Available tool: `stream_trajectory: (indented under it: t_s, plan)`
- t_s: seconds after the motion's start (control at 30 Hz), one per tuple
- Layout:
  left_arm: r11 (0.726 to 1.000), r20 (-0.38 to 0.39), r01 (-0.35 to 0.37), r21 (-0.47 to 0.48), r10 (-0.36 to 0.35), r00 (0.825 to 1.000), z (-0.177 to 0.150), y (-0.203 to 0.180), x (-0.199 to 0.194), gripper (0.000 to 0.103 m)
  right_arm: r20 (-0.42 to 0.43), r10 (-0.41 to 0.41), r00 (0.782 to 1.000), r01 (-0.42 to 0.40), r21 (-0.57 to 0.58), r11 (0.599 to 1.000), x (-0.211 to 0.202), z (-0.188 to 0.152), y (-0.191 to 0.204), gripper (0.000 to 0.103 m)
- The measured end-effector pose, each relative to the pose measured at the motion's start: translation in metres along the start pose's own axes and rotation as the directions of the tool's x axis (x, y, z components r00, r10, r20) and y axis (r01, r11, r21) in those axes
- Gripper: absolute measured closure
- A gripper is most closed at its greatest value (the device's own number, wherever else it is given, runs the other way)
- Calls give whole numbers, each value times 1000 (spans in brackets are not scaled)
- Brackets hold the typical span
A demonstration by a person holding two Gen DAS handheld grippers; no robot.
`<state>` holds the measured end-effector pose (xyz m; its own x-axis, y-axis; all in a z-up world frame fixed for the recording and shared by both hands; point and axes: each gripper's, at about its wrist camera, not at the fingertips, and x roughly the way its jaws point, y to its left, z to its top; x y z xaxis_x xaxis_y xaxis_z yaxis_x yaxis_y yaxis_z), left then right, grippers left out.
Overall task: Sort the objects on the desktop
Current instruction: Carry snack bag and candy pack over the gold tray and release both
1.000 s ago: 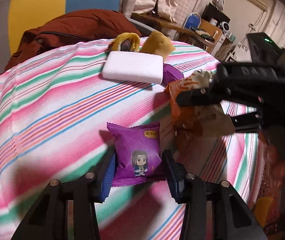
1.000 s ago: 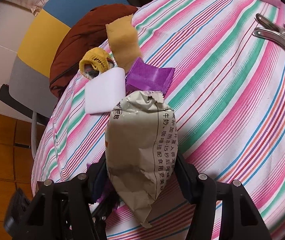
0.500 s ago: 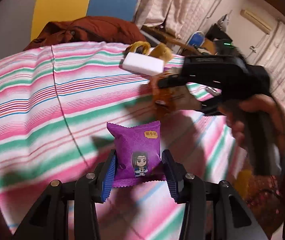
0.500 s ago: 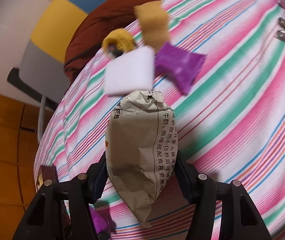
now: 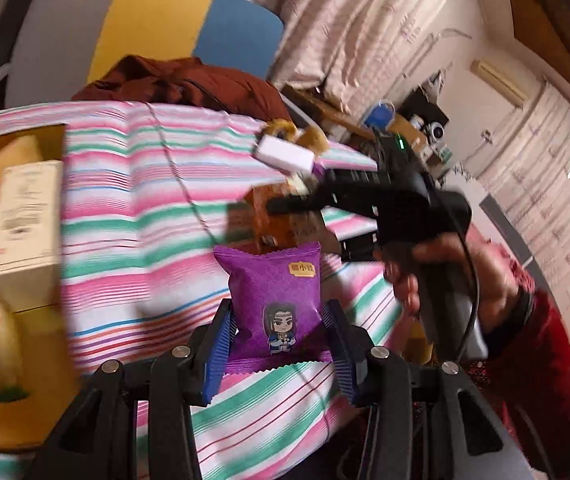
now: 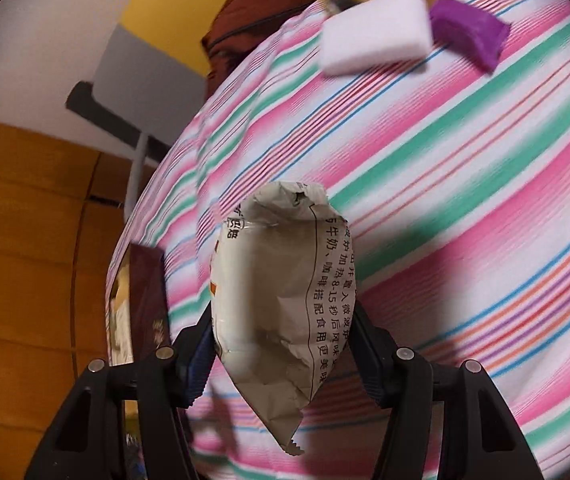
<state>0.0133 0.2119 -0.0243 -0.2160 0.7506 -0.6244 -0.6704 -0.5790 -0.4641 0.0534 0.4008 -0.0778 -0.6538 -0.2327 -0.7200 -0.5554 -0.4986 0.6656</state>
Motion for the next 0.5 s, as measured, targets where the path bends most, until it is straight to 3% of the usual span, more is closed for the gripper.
stream_trajectory:
  t_s: [0.17,0.33,0.5]
  plan:
    - [998,78,-32,-60,37,996,3,27,-42,58,-14,67,998,-68,-33,997,4,-30,30,42]
    - [985,146,-99,-141,120,982,10,67,-74,58,-28,116,993,-119,-143,983,1,-55,86,42]
    - [959,152,-159,-236,198,968,19,111,-93,58,-79,152,985,-166,-231,959,13,-79,136,42]
